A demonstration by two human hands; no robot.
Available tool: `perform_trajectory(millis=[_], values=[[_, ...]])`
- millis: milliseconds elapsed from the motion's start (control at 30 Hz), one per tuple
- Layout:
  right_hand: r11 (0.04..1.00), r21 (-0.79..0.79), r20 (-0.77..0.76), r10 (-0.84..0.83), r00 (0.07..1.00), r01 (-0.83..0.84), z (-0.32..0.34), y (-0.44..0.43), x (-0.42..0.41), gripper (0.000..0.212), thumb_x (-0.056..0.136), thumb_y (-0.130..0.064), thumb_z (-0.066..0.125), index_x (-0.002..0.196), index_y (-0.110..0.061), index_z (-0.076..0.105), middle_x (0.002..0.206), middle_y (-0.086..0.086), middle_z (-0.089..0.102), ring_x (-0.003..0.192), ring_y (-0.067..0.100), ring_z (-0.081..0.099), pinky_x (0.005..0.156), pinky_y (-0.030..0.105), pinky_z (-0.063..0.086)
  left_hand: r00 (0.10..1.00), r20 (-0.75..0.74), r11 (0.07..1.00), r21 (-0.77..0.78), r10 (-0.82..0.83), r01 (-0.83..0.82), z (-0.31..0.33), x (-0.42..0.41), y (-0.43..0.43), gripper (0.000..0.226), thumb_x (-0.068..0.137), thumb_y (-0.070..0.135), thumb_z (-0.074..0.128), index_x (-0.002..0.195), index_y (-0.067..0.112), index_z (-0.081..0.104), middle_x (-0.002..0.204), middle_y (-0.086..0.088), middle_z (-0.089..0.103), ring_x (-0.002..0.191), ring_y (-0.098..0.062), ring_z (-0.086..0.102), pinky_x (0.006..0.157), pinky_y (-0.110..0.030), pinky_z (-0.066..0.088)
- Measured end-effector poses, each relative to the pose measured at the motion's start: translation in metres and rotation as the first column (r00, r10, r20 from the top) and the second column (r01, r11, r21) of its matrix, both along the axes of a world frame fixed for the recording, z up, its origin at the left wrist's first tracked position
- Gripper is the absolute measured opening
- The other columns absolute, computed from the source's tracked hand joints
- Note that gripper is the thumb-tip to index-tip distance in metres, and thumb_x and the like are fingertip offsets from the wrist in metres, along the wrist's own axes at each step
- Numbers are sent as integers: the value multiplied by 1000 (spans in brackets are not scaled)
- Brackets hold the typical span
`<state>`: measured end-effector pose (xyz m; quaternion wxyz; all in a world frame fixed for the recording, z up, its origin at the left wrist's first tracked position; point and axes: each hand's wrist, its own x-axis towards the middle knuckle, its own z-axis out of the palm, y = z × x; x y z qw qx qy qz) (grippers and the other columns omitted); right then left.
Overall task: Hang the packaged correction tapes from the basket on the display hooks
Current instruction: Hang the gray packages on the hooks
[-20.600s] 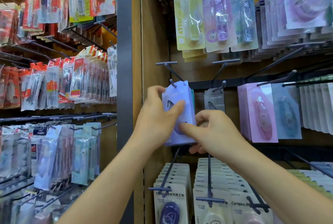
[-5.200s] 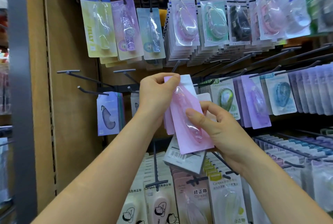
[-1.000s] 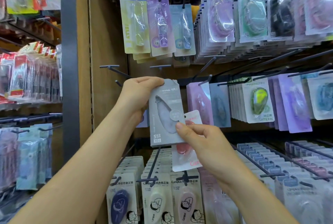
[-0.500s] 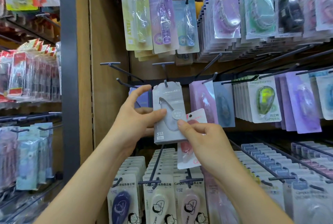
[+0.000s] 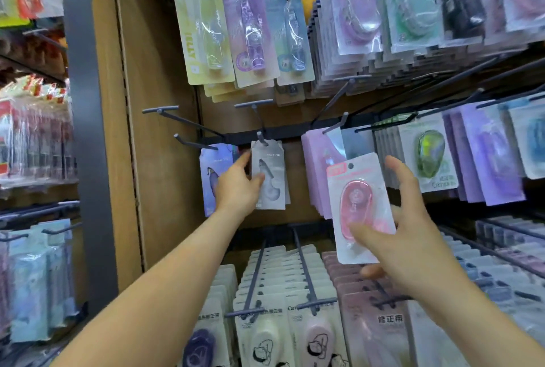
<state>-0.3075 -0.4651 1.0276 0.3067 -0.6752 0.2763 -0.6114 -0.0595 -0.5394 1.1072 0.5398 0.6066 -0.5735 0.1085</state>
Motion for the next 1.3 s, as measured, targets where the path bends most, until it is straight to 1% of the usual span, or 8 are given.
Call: perform_trajectory(millis=[200,400,533,667,833,1000,1133,1300], values=[[978,92,109,179,978,-189,-1,-2,-10,39,86,-6,70,110,-35,63,87,-4,77,73,18,74,52,35,58,958,148,963,80,244,-258,8,-1,-18,50,100,27,51,148,30,37,124,-11,66,115,-35,59,106,-37,19],[968,85,131,225,966,-237,0,2,-19,19,94,-15,62,110,-25,66,94,1,77,80,21,74,65,43,61,941,254,923,257,223,-288,15,-8,9,32,93,32,63,120,16,55,121,-13,65,110,-34,60,98,-45,48],[961,90,128,250,960,-262,-2,6,-21,17,95,-15,61,111,-22,63,97,2,77,85,18,74,74,42,62,993,0,973,199,-121,118,9,-33,64,31,100,36,53,94,14,74,86,-3,76,78,-19,71,76,-38,60],[954,65,54,288,956,-291,-3,10,-20,19,90,-14,68,98,-31,69,95,2,76,84,15,73,71,30,59,782,-149,784,63,-605,618,2,-76,118,37,85,48,56,103,22,74,94,3,77,86,-12,71,78,-31,59],[974,-17,108,226,968,-225,0,15,-27,44,64,-9,86,100,-29,69,88,5,76,80,21,74,67,24,58,801,-34,802,-19,-598,597,-6,-85,126,14,83,10,74,86,24,77,74,0,74,69,-8,67,68,-19,53],[987,-62,166,155,974,-147,5,17,-39,48,68,-7,84,108,-27,67,91,3,77,85,21,74,73,28,61,723,-231,742,11,-651,671,-27,-82,127,23,83,31,66,97,18,77,90,-3,77,83,-15,73,72,-27,58],[987,-83,242,152,958,-136,3,18,-49,51,60,-21,80,109,-29,67,92,1,77,87,18,74,74,28,61,677,-352,737,-59,-647,673,-38,-83,127,21,75,27,69,88,12,77,78,-9,75,64,-14,67,56,-18,55],[984,-172,75,54,996,-41,-7,26,-65,34,74,-8,81,93,-34,73,92,-2,75,89,15,71,81,30,58,703,-206,725,-44,-680,688,-42,-101,134,29,77,40,63,78,15,77,69,-7,70,62,-12,64,56,-21,52]])
